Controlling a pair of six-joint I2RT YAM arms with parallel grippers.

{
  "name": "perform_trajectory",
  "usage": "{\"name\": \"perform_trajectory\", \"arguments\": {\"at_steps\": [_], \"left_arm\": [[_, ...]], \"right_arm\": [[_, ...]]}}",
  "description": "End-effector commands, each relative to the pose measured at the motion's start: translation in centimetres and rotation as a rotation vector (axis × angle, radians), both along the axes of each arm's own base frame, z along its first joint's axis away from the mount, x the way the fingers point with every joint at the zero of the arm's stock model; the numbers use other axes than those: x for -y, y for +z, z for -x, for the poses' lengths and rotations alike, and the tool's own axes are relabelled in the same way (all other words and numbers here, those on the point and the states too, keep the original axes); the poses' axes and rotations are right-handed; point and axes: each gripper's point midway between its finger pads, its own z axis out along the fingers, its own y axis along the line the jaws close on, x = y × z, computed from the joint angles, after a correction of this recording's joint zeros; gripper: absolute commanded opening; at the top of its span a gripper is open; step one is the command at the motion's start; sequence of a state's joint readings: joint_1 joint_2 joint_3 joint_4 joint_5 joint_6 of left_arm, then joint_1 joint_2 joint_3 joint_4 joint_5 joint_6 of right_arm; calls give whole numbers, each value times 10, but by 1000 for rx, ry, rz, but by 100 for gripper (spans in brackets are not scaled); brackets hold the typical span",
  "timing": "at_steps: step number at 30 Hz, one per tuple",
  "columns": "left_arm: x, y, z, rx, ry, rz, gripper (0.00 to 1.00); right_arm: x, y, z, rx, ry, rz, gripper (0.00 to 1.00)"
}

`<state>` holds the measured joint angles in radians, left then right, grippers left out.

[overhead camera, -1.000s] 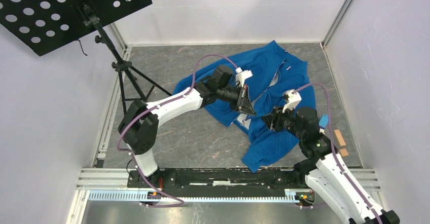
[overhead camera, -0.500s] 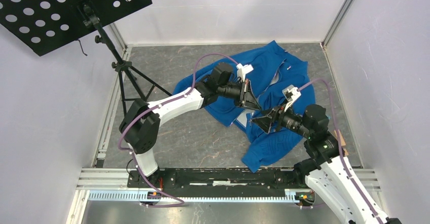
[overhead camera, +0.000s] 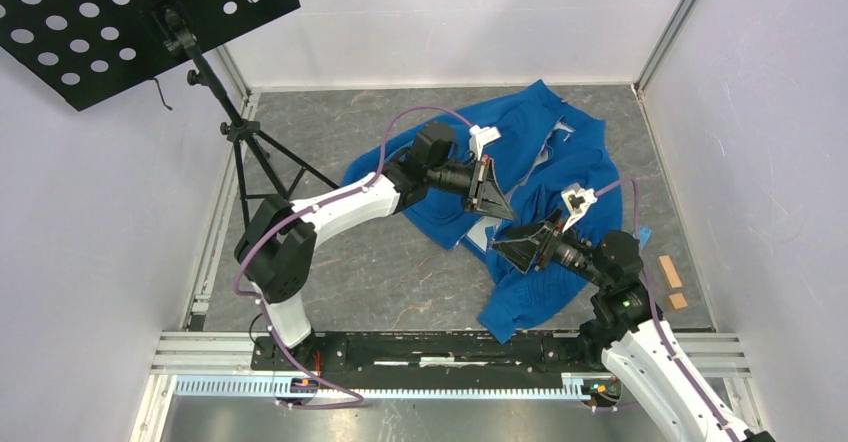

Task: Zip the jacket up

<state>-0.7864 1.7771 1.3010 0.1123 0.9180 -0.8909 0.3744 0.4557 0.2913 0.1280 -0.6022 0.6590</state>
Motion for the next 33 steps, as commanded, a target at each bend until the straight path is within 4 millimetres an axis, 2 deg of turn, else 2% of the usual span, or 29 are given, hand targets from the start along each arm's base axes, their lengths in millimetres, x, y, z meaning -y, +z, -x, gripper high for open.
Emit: {"name": "perform_trajectory", "arguments": {"at_steps": [1,3,9,11,16,21,25,28,33], "left_arm": [[-9,26,9,39,-92,90,2],[-10,28,12,42,-116,103,2],[-11,31,17,27,-154,122,2],[-10,31,18,24,-158,130,2],[-9,32,19,14,-167,146,2],[-3,31,23,5,-178,151,2],[3,31,20,-1,-153,154,2],[6,40,20,7,-143,193,2],[7,42,23,-4,-143,211,2]], "right_arm": [[7,10,-8,63,-66,-37,71],[9,6,-10,69,-79,-65,67],[5,18,1,111,-1,-208,63],[7,16,1,105,4,-231,57],[11,29,14,128,64,-342,55],[10,25,18,116,89,-361,54],[9,22,12,94,79,-347,54],[8,21,12,85,87,-349,50],[8,21,12,83,84,-351,44]]}}
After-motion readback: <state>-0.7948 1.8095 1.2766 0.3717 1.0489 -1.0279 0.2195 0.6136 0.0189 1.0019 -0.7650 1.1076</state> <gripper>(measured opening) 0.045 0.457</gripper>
